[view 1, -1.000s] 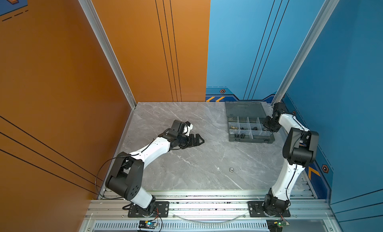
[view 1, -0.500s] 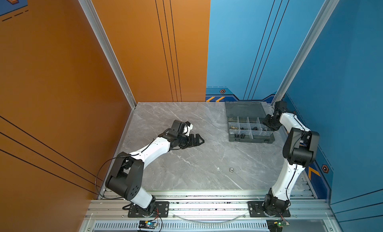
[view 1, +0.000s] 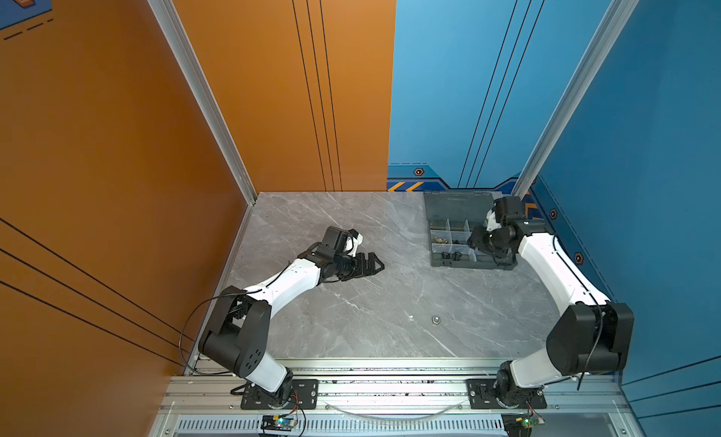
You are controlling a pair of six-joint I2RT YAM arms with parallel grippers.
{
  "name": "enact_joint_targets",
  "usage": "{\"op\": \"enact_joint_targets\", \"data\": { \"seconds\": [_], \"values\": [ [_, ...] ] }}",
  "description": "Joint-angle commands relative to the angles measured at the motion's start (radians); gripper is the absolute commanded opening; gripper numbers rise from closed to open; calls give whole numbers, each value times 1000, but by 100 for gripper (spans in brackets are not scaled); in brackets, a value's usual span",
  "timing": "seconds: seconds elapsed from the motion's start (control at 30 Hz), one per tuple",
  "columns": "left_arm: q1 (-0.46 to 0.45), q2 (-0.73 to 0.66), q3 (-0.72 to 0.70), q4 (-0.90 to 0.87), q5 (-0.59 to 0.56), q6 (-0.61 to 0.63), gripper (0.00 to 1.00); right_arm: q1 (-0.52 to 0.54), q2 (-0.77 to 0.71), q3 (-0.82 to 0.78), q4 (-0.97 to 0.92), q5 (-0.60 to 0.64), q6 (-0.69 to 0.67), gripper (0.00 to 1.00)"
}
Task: Sort the screws and nuts into containers
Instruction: Place the nut into the container, then pick up the nut from the bottom-center of the table.
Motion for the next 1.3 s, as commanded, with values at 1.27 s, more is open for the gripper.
{"op": "enact_joint_targets", "data": {
  "seconds": [1.27],
  "values": [
    [30, -25, -55, 1, 2, -7, 98, 602, 127, -313, 37, 154, 284, 62]
  ]
}}
